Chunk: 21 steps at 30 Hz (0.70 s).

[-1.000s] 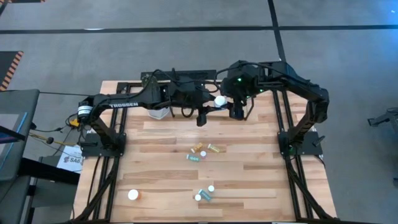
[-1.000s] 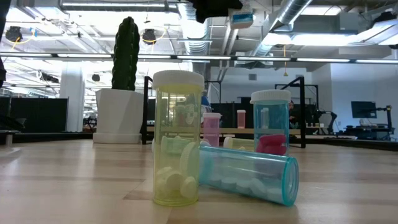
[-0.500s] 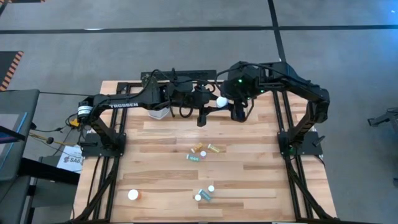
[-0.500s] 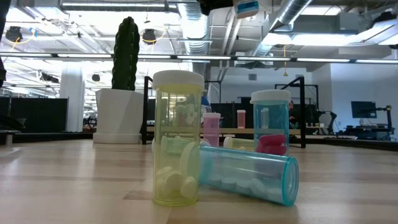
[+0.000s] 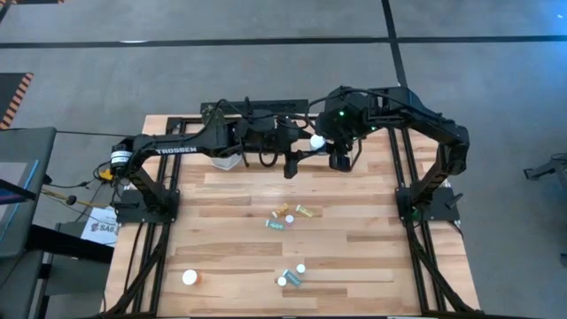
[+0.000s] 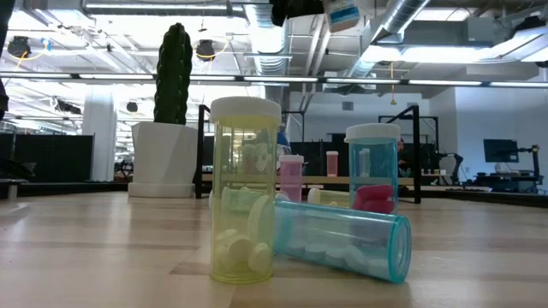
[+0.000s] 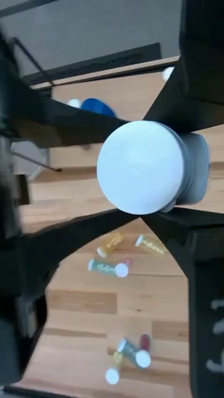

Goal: Pick and place medicine bottles onto shelf by color
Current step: Put the white pill bottle on the shelf

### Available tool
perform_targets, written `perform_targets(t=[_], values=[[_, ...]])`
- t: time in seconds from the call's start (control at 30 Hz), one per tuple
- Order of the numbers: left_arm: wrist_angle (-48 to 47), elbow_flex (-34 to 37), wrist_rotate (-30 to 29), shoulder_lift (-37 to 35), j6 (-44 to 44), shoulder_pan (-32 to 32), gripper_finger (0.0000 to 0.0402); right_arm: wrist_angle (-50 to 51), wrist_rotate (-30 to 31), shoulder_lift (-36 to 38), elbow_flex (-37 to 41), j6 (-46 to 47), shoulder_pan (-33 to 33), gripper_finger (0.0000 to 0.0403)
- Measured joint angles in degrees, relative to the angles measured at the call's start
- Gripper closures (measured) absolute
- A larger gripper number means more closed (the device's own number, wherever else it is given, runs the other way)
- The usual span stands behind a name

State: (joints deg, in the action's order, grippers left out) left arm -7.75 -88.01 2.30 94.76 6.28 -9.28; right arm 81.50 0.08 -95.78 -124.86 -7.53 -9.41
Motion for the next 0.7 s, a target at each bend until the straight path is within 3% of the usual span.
perform_targets(t=[0.27,0.5,0.7], values=[[-2.74,-0.01,-3.33,0.0,-1.91,-0.5,0.013,3.47,0.22,1.84,0.0,0.52,-3.73,0.024],[-16.2,-0.02,-7.22,-0.4,-14.4,-2.9,0.0125,5.67,1.79,5.32,0.0,3.78,-9.2,0.0231],[-25.64,0.0,-7.1,-3.34,-15.85,-3.41,0.0125,4.36,1.81,7.99,0.0,4.99,-13.19,0.0231]])
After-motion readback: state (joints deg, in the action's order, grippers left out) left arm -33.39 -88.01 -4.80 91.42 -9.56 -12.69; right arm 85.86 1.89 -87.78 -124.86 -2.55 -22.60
